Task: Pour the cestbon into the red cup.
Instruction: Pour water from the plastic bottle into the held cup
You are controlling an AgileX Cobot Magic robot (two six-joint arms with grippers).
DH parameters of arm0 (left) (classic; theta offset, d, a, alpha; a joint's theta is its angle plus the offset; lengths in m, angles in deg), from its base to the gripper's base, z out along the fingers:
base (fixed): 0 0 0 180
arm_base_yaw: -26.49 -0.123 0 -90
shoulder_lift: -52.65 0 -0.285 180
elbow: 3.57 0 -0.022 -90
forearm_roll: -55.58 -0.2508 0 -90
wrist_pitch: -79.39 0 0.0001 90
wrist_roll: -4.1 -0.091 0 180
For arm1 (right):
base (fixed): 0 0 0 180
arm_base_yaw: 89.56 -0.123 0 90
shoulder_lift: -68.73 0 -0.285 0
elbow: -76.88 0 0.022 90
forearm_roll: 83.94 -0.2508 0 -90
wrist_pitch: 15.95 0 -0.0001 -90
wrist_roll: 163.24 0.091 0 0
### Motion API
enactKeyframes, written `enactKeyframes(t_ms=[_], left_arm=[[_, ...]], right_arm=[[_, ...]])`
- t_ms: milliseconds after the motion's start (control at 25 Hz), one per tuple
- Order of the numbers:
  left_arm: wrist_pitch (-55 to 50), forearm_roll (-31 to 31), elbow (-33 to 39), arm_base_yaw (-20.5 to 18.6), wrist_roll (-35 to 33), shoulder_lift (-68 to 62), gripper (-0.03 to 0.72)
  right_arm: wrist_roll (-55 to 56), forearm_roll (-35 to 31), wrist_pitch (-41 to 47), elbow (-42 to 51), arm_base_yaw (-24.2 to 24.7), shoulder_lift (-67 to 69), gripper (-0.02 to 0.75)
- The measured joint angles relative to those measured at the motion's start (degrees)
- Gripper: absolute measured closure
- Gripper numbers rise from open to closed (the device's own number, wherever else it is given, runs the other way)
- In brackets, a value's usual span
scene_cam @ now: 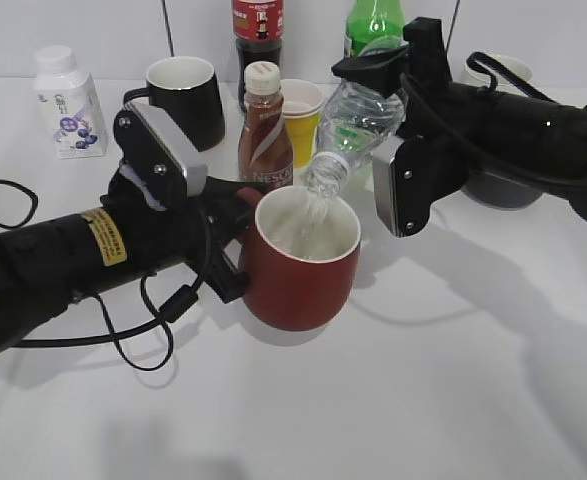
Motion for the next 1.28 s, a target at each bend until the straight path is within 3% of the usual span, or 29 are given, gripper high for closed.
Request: enactKeyframes(t_ms=[1280], left_arm=[[-0.86,0.03,0.0,0.0,-0.24,0.0,0.645]], right_arm=[[-4.5,-0.94,-2.72,-0.36,0.0,0.0,0.27]])
